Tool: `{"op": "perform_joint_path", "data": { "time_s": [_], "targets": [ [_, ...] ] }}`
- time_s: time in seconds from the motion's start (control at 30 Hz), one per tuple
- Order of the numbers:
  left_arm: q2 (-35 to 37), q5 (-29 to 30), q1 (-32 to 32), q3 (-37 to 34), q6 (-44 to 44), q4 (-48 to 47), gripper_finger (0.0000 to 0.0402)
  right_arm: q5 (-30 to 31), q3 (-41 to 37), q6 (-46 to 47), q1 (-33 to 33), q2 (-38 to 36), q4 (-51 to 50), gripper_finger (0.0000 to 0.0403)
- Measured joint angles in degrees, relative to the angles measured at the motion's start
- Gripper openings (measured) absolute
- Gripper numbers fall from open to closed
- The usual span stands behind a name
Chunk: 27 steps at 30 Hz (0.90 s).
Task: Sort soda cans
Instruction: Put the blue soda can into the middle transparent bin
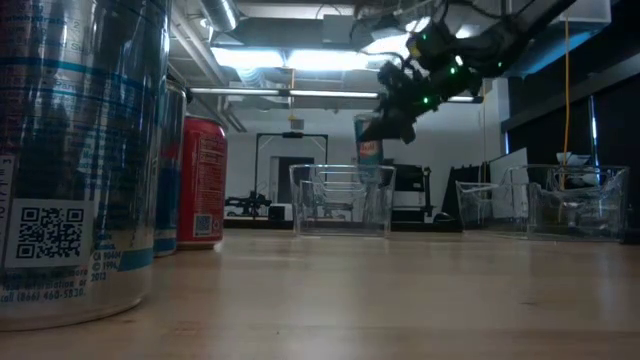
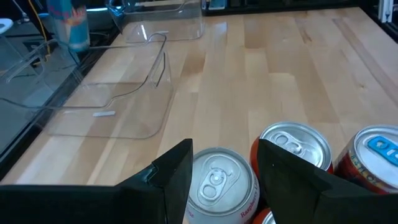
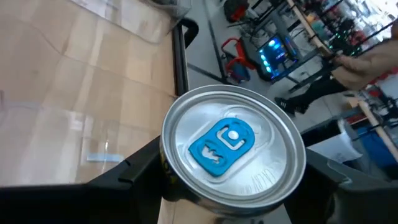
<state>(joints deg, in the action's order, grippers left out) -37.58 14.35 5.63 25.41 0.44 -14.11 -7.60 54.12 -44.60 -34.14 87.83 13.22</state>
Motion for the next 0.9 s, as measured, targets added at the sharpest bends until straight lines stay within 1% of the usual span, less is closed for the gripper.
{"op": "perform_joint_path", "data": {
  "time_s": [0.23,0.5,0.67,0.9],
  "targets": [
    [0.0,0.0,-0.1,0.0,0.1,-0.2,0.017,-1.2,-0.2,2.1,-1.6,4.9,6.4,0.0247],
    [0.0,0.0,0.0,0.0,0.1,-0.3,0.017,-0.8,-0.2,4.0,-2.8,9.6,8.6,0.0247],
    [0.0,0.0,0.0,0.0,0.2,-0.3,0.017,0.0,-0.2,5.7,-2.8,12.5,13.7,0.0247],
    [0.0,0.0,0.0,0.0,0.2,-0.3,0.017,2.1,-0.2,6.7,-3.1,14.7,13.6,0.0247]
  ]
}}
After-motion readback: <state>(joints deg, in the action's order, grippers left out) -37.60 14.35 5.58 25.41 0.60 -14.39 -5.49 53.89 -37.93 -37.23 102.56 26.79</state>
